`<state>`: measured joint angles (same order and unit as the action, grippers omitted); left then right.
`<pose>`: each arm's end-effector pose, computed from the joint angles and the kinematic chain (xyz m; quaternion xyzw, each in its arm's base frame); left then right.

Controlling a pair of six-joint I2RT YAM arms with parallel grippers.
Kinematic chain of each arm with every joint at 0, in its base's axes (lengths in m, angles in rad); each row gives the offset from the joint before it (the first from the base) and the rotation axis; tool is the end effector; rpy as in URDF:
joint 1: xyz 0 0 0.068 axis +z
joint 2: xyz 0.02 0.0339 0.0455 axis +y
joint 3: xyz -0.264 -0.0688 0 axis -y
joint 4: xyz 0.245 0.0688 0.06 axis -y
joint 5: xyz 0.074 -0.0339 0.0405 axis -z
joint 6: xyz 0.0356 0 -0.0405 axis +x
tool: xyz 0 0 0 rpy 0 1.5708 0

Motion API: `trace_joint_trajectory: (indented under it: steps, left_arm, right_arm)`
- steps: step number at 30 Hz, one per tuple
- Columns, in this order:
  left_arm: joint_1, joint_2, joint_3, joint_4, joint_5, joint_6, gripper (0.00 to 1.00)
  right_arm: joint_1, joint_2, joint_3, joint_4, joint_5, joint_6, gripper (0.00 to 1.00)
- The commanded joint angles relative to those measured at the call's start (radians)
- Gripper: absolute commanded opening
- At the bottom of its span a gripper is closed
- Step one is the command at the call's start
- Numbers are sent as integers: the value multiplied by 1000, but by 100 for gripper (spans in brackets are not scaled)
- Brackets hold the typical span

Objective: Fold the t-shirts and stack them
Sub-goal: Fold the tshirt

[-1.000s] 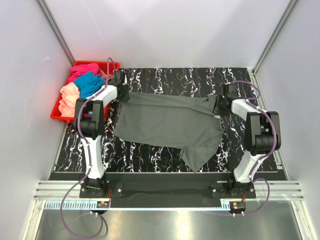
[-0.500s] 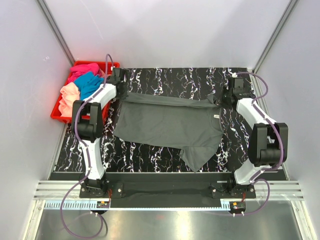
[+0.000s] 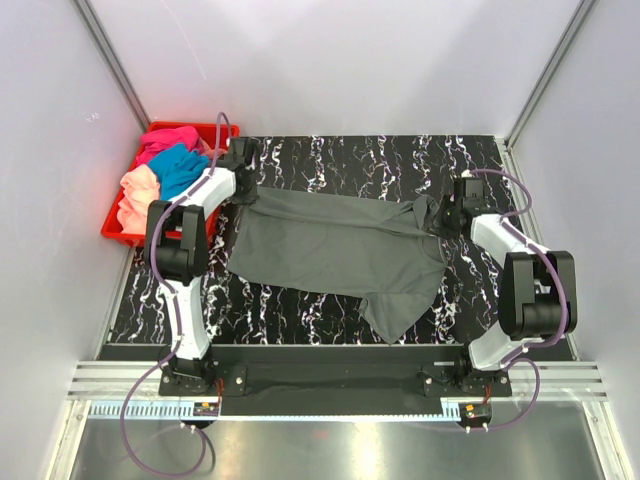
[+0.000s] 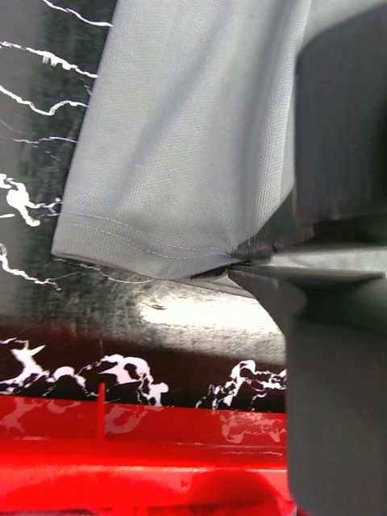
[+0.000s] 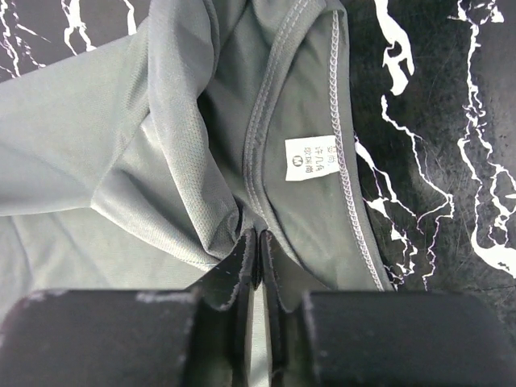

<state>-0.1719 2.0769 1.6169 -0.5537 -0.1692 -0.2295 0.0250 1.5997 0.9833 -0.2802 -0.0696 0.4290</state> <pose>0.4462 -0.0714 0.1968 -0.0508 0.9570 0.0250 0.2847 0.3304 0.0107 0.1992 0.1779 0.9263 0.1064 0.3147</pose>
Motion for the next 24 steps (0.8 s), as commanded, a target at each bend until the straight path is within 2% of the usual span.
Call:
trace_joint_trajectory:
  steps: [1, 2, 3, 4, 5, 8, 12, 16, 19, 24]
  left_arm:
    - [0, 2, 31, -43, -13, -2, 22]
    - [-1, 6, 35, -73, -16, -4, 25]
    - [0, 6, 43, -84, -18, -10, 37]
    - [0, 5, 46, -94, -26, -13, 44]
    - [-1, -9, 46, -101, -38, -16, 48]
    - [-3, -34, 61, -101, -46, -19, 58]
    - [-12, -84, 101, -92, -3, -21, 61]
    - [-52, -103, 141, -60, 62, -11, 63]
    - [-63, -84, 158, -29, 152, -28, 64]
    - [-63, -28, 141, 41, 194, -71, 64]
  right_arm:
    - [-2, -10, -2, 46, 22, 24, 18]
    - [-3, -14, 3, 27, 37, 30, 26]
    - [-2, -20, 8, 6, 48, 34, 30]
    - [-3, -26, 27, -49, 60, 40, 34]
    - [-2, -43, 38, -75, 66, 54, 40]
    - [-3, -101, 67, -149, 109, 71, 46]
    - [-3, -113, 109, -123, 99, 36, 55]
    - [-4, 15, 187, -68, 42, -35, 59]
    - [-4, 112, 264, -45, 65, -55, 59]
    - [-2, 245, 414, -91, 145, -79, 55]
